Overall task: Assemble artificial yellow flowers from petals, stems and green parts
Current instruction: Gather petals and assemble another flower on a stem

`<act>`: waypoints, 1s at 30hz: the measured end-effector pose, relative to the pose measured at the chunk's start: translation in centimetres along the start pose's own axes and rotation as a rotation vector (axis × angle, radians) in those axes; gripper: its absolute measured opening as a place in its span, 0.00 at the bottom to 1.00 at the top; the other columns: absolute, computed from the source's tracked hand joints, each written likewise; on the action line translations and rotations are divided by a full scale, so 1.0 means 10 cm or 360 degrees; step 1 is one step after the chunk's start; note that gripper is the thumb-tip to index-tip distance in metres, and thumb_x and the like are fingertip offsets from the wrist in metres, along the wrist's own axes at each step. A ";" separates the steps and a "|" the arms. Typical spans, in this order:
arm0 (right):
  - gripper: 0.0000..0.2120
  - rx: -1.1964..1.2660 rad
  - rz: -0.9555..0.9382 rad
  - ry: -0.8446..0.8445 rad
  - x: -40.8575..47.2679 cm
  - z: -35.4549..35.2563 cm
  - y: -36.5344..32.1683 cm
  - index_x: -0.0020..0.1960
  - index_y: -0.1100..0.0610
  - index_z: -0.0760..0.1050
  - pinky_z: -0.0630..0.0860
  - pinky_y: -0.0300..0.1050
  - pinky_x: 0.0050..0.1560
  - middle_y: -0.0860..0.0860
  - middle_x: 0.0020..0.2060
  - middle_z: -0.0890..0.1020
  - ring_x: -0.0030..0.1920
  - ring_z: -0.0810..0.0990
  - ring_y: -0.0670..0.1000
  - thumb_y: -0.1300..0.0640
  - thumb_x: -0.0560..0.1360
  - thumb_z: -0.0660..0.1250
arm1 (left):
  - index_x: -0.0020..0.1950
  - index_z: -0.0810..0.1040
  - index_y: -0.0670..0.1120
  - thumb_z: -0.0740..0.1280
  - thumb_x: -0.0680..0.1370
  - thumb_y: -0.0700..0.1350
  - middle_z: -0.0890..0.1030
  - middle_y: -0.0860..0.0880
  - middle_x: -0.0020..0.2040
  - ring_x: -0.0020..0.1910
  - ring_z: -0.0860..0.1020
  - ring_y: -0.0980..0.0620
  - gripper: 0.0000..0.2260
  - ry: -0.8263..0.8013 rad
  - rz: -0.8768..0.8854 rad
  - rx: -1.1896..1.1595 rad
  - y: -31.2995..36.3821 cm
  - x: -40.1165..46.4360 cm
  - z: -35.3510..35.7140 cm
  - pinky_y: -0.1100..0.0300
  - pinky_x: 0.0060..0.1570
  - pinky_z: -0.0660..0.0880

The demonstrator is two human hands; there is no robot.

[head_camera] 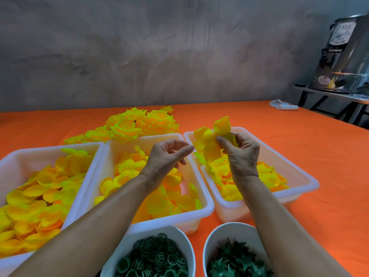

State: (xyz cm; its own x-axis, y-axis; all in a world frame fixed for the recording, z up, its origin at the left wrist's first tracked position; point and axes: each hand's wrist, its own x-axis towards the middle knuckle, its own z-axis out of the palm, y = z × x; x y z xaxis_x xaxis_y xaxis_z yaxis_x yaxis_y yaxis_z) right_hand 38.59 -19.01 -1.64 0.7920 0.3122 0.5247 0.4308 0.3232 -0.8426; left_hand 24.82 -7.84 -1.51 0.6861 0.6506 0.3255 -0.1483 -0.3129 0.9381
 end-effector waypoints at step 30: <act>0.16 0.0178 0.0359 -0.0560 -0.14 0.14 -0.07 0.40 0.78 0.73 0.72 0.41 0.35 0.61 0.34 0.78 0.35 0.75 0.51 0.64 0.67 0.74 | 0.44 0.73 0.44 0.70 0.73 0.35 0.78 0.52 0.26 0.22 0.72 0.56 0.08 0.0087 -0.0088 -0.0348 -0.03 0.06 -0.03 0.65 0.23 0.68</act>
State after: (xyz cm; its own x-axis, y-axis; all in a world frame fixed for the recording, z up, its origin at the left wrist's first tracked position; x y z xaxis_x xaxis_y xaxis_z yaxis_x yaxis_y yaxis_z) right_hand 36.58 -18.46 -1.61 0.6569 0.6654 0.3547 0.1988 0.3009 -0.9327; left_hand 25.04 -7.11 -1.55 0.6590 0.7007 0.2734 -0.2666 -0.1223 0.9560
